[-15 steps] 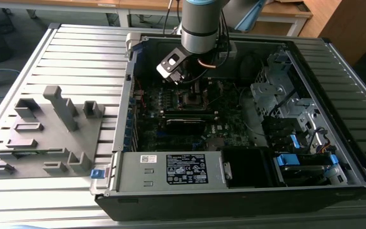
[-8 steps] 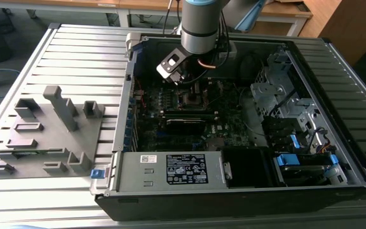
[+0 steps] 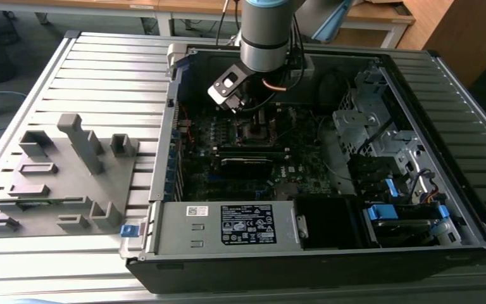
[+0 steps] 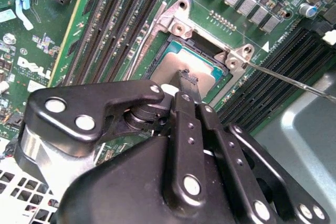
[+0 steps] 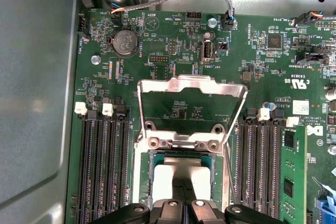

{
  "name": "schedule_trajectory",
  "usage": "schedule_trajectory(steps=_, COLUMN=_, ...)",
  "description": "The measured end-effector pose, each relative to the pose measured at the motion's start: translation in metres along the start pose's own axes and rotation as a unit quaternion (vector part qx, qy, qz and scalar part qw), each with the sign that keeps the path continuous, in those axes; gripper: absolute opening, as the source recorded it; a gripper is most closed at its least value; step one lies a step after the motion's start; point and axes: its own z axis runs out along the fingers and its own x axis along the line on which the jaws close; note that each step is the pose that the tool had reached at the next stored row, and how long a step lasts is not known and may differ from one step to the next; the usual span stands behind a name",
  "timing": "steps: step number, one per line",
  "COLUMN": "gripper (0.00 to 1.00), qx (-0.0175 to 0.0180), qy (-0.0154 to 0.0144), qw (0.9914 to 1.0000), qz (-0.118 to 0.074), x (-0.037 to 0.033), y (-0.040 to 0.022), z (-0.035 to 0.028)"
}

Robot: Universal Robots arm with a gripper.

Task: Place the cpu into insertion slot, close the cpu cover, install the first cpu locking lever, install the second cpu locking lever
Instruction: 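Place the cpu into insertion slot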

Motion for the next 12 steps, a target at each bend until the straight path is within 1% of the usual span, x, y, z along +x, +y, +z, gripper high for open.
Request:
schedule_trajectory(steps=4, gripper=0.11, qx=-0.0010, qy=0.0017, qw=1.00000, qz=0.000, x=0.0008, y=0.0006, z=-0.0030)
schedule_trajectory(steps=5, gripper=0.11, qx=-0.0005, qy=0.0008, qw=1.00000, qz=0.000, x=0.0005, y=0.0006, z=-0.0054)
schedule_trajectory(steps=6, gripper=0.11, qx=-0.0003, qy=0.0005, qw=1.00000, qz=0.000, x=0.0004, y=0.0006, z=-0.0074)
schedule_trajectory(steps=12, gripper=0.11, qx=-0.0003, qy=0.0005, qw=1.00000, qz=0.000, x=0.0004, y=0.0012, z=-0.0196)
